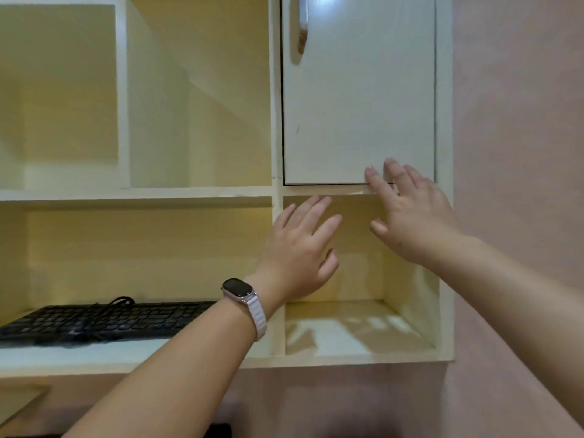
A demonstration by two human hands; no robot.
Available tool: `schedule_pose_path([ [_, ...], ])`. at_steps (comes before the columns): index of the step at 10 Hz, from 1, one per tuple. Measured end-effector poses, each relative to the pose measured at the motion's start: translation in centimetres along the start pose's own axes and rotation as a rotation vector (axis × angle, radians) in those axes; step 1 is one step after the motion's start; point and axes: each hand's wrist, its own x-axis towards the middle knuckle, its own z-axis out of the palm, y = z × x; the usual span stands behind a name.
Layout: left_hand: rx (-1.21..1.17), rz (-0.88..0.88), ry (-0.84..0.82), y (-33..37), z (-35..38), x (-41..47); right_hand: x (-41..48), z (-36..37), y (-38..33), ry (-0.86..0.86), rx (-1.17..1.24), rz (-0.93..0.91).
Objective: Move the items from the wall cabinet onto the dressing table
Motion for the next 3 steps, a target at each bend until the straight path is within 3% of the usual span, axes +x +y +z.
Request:
schedule_pose_path([
  [3,-0.21,-0.037,0.121,-1.2,-3.5,-4.4,-5.7,-3.1,-3.6,-0.006,0.05,0.037],
])
